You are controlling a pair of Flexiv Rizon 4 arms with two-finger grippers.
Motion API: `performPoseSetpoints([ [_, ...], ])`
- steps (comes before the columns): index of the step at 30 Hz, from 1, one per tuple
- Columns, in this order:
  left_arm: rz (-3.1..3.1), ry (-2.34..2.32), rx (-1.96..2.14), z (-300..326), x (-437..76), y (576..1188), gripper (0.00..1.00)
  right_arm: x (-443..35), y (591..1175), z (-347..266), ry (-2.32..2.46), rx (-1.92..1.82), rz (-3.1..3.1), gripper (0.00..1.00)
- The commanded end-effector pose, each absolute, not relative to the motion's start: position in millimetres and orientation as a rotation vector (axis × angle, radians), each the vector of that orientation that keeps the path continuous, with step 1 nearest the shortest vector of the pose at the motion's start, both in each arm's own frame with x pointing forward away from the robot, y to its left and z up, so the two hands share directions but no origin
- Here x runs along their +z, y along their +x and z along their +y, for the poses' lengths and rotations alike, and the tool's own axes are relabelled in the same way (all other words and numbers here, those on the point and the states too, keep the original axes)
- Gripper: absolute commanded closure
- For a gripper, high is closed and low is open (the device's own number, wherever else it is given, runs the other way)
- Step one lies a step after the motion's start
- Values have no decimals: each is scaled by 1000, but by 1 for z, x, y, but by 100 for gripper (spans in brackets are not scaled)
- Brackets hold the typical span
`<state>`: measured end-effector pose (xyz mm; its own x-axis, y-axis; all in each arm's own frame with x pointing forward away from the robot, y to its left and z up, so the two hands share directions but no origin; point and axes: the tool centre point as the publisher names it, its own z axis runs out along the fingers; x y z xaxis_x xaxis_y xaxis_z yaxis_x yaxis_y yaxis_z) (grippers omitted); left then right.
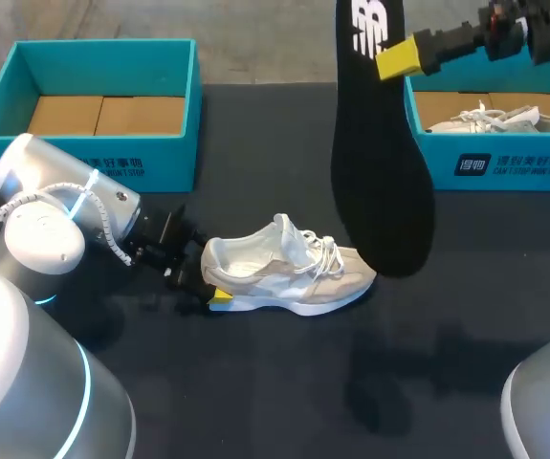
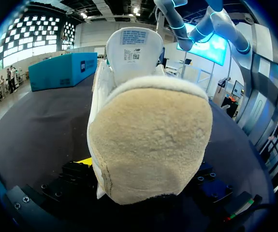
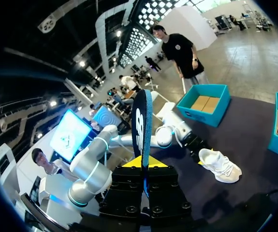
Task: Take the shoe out of the shoebox, open the shoe tongue, remove and reinsert the insole, then place the shoe into the shoebox
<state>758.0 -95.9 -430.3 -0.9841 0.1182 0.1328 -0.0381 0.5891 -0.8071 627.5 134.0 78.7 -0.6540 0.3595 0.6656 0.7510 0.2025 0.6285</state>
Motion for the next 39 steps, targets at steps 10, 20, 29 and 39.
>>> performPoseSetpoints([
  [10, -2645, -67, 1346, -97, -436, 760, 100, 80, 632, 135, -1033, -1428, -2114, 100],
  [20, -2645, -67, 1346, -97, -436, 760, 100, 80, 632, 135, -1033, -1428, -2114, 100],
  [29, -2645, -67, 1346, -97, -436, 760, 100, 80, 632, 135, -1033, -1428, -2114, 100],
  [39, -2647, -41, 1340, -95, -435, 760, 0, 80, 632, 135, -1033, -1428, -2114, 100],
])
